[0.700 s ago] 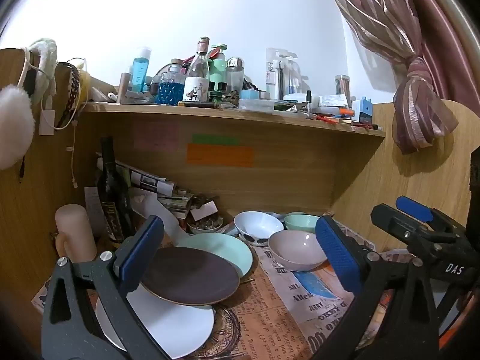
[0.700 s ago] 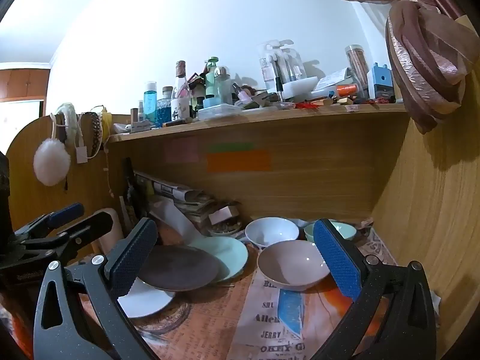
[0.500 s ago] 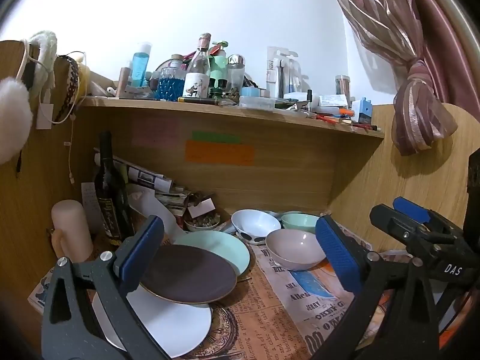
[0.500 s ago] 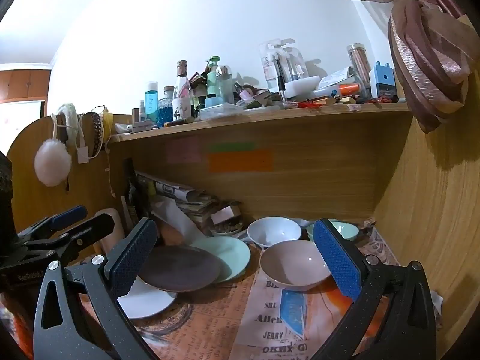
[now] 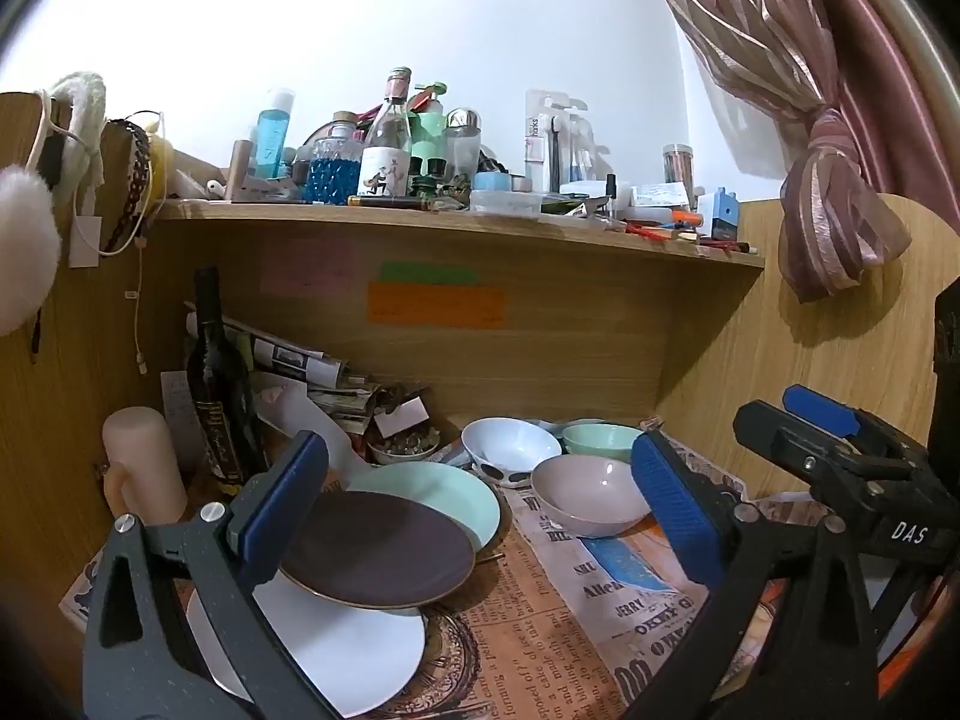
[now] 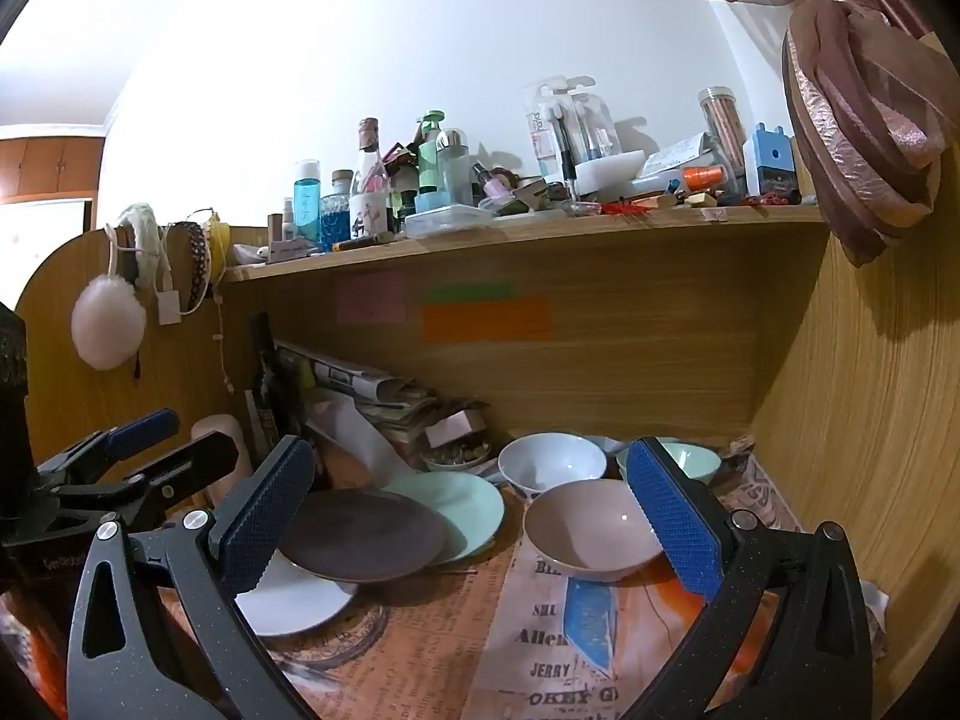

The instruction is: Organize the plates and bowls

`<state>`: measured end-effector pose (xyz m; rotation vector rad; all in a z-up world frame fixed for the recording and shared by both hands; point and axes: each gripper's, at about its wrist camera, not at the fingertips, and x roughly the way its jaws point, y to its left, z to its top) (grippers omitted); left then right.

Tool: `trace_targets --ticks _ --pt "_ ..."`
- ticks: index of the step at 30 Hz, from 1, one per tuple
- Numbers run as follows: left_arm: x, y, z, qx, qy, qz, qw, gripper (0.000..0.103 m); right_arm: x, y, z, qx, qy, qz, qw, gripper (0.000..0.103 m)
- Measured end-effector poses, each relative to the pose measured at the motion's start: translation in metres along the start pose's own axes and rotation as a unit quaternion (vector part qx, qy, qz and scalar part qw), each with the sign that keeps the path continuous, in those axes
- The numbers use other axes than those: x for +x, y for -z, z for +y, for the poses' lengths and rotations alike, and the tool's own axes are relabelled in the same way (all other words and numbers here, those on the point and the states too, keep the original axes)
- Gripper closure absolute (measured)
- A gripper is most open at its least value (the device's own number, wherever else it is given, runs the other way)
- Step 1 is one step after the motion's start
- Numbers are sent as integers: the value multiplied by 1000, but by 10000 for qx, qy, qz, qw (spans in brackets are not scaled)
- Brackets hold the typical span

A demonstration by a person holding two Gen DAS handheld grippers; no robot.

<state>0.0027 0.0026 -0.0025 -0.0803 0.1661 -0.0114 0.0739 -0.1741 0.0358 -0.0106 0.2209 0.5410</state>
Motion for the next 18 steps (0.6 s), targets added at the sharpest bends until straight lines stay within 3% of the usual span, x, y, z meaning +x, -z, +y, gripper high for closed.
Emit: trace_targets --ticks 18 --pt "0 -2 -1 5 25 23 10000 0 -4 -3 4 -22 -15 -63 10000 0"
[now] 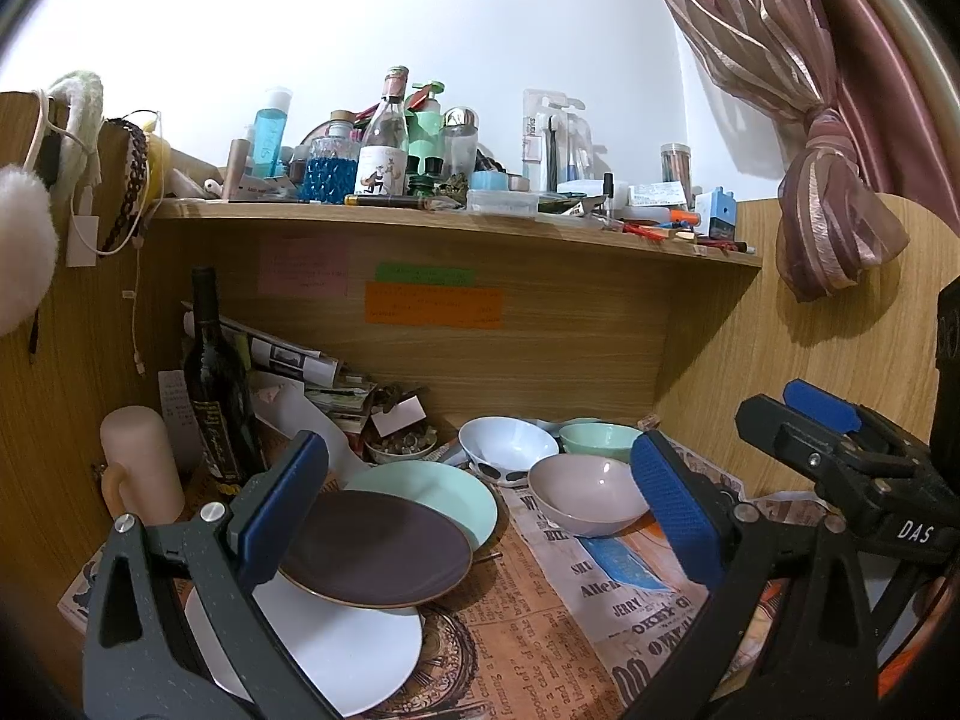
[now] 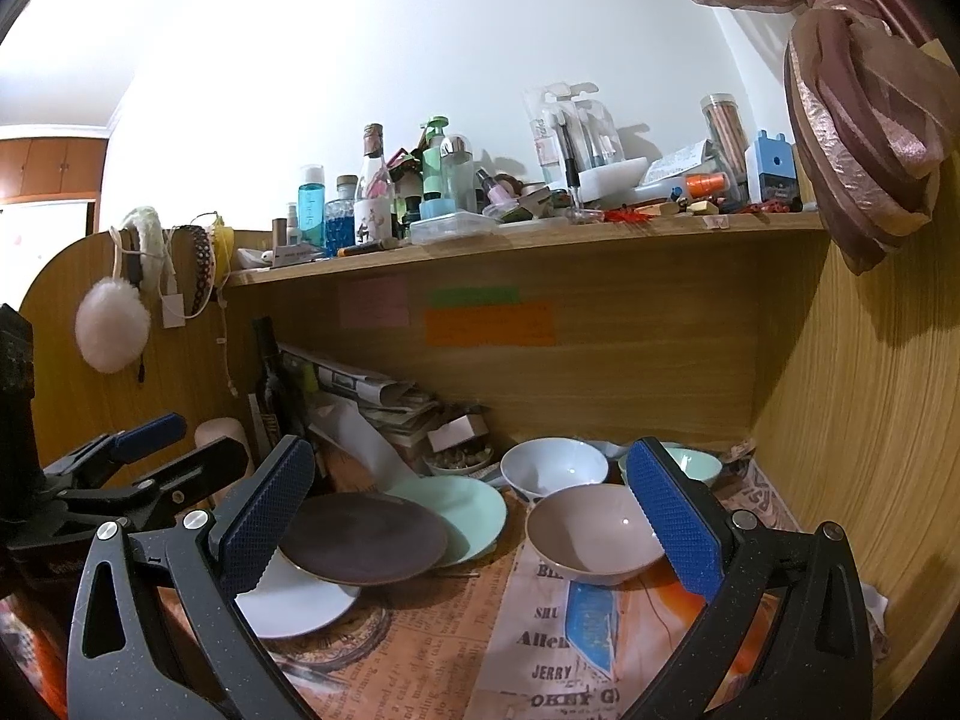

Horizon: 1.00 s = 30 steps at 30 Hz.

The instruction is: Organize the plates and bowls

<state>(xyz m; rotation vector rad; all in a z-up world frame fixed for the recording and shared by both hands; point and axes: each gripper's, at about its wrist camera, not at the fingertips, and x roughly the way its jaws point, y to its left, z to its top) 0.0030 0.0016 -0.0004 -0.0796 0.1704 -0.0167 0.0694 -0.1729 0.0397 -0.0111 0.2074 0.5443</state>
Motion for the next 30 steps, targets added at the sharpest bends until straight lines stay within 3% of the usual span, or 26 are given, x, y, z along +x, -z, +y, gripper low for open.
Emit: trace_targets --ticks 30 --pt "-2 0 1 -11 -15 -35 10000 0 0 -1 5 -52 -39 -51 10000 0"
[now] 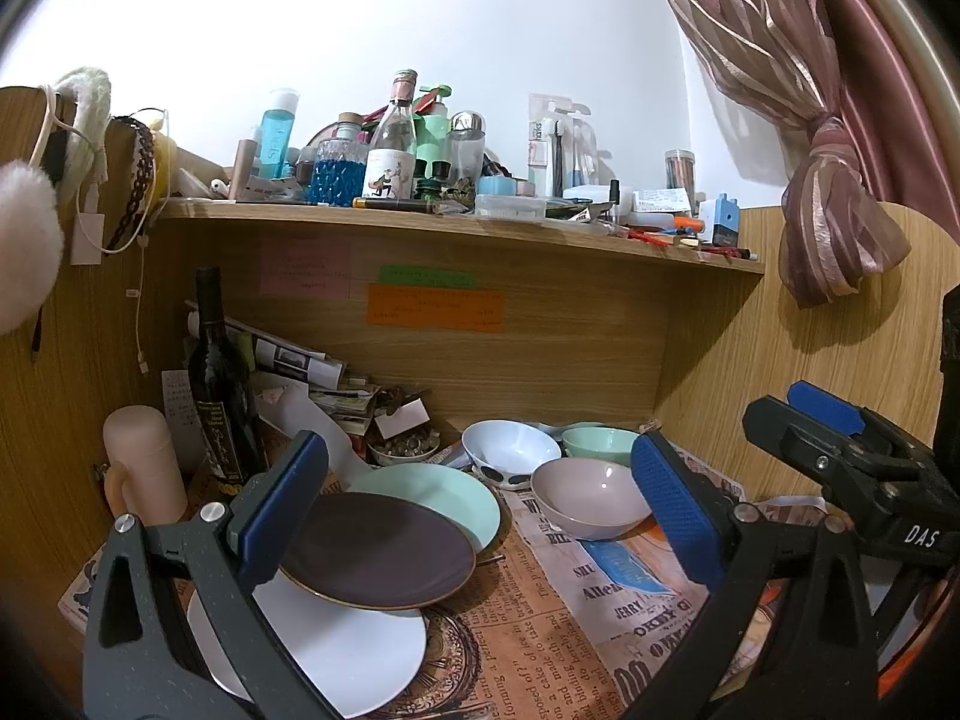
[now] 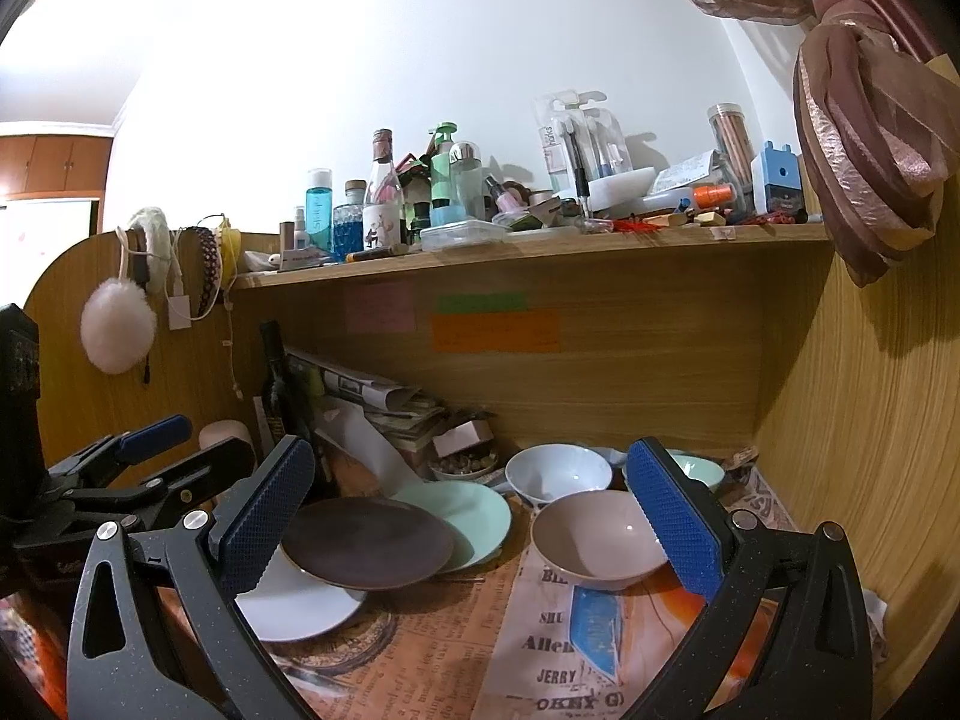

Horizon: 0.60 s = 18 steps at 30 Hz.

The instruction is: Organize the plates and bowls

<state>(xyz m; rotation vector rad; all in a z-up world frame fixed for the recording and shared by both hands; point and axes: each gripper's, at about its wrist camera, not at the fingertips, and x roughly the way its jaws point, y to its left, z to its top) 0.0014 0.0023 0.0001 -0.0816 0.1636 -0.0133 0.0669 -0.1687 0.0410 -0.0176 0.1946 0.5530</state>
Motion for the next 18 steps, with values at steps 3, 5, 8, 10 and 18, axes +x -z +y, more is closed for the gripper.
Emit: trace_targets --ticks 3,5,8,10,18 --pt "0 0 0 3 -9 -12 10000 0 0 0 0 1 -2 -4 10000 0" --pt "-1 -1 1 -8 -8 -20 10000 0 0 0 0 -1 -5 -4 10000 0" --pt "-2 0 3 -25 -10 -28 10000 0 -1 0 0 -6 -10 -11 10000 0" --pt "-2 0 4 -24 -11 -25 10000 0 -1 0 1 -12 -12 -17 10000 0" --pt "-2 -1 4 -30 -11 -27 10000 0 -3 0 2 -21 -11 -42 10000 0"
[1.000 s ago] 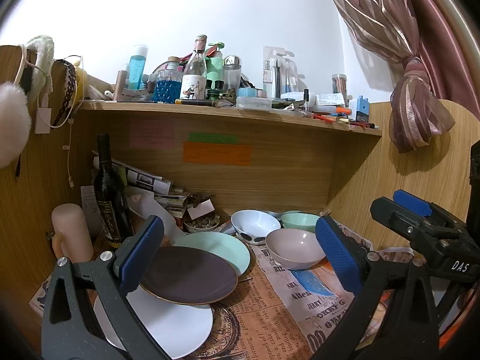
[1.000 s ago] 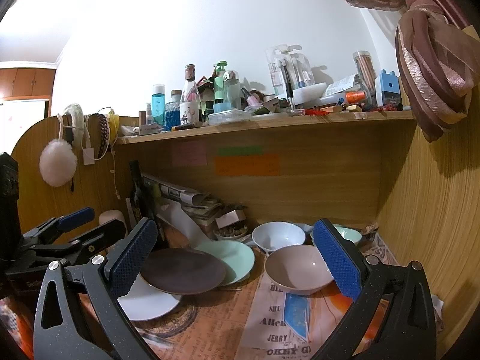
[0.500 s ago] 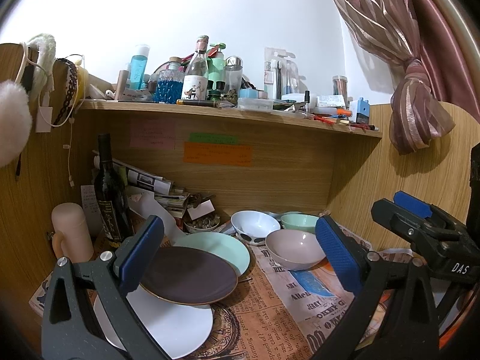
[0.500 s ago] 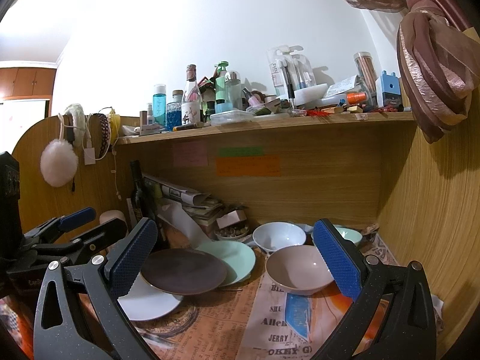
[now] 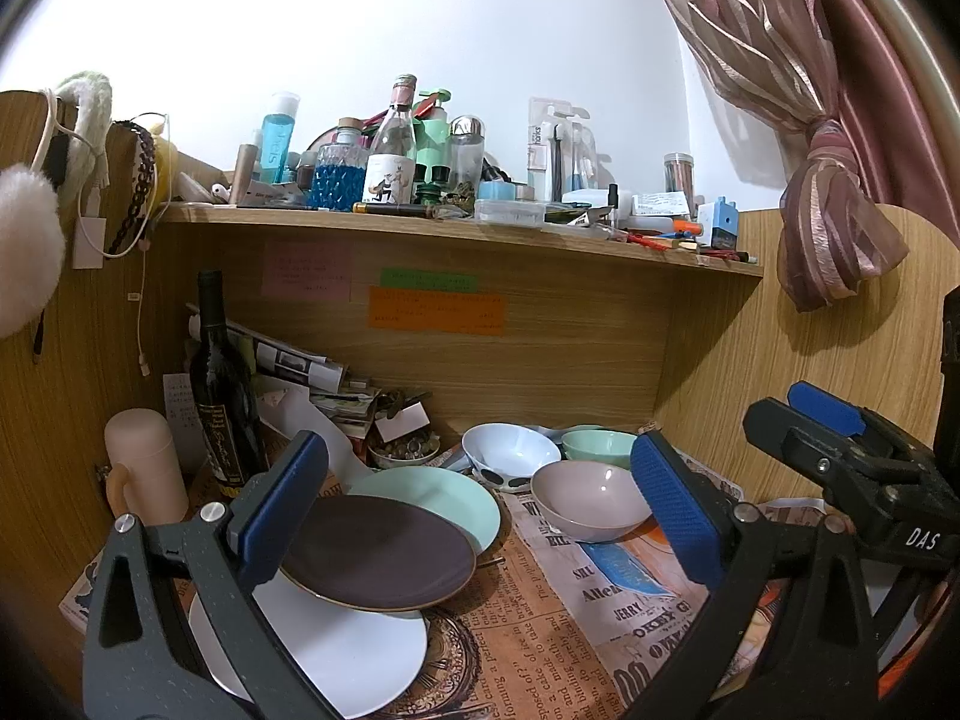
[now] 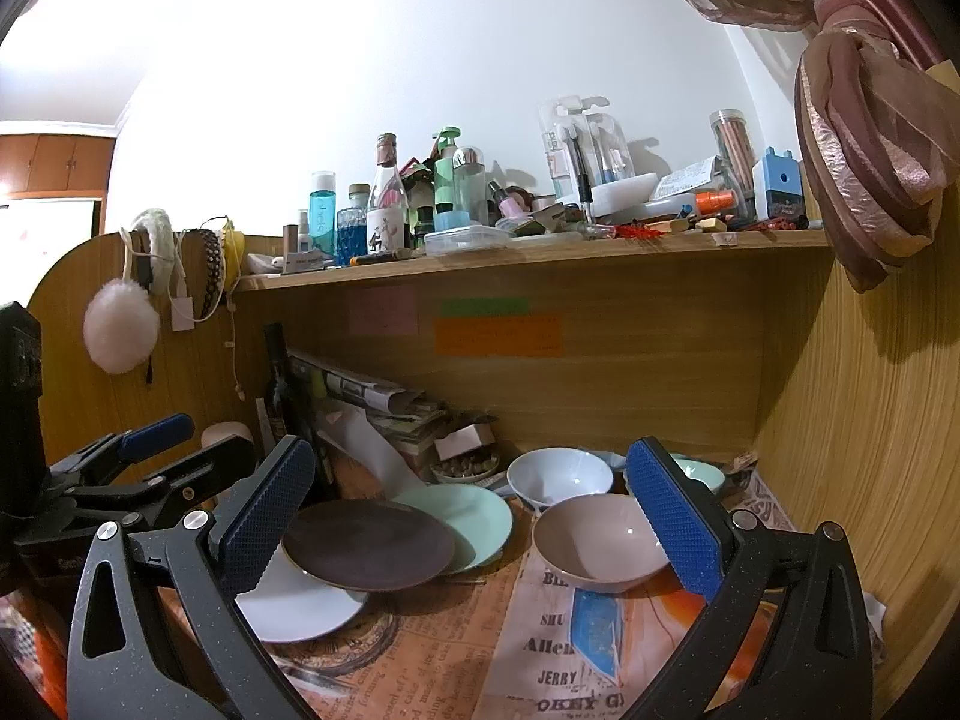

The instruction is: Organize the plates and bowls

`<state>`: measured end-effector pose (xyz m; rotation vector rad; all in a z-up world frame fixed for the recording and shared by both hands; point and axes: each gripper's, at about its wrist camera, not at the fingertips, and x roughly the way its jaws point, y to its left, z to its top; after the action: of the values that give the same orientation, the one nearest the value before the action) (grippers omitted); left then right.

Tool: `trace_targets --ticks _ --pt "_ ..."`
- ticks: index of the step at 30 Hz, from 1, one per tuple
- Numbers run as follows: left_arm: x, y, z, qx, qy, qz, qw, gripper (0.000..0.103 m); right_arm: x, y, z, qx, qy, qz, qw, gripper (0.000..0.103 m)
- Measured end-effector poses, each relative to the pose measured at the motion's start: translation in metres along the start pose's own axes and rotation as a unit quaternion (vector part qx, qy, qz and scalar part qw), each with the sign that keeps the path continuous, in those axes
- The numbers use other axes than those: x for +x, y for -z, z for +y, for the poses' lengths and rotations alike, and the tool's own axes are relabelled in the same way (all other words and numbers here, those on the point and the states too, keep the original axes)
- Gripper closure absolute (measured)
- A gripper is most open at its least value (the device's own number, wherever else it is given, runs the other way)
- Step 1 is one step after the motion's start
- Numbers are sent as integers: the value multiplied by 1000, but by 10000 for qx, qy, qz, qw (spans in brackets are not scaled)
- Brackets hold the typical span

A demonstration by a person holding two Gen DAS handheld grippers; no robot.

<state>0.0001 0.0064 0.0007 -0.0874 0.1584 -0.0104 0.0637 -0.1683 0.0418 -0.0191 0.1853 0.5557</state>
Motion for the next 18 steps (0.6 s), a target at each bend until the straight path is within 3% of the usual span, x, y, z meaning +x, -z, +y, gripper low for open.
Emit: trace_targets --ticks 10,18 --pt "6 3 0 55 -88 123 9999 0 4 3 -1 -23 80 48 10000 0" --pt "42 23 27 -93 -385 819 9959 0 33 20 -3 -133 43 400 9991 0"
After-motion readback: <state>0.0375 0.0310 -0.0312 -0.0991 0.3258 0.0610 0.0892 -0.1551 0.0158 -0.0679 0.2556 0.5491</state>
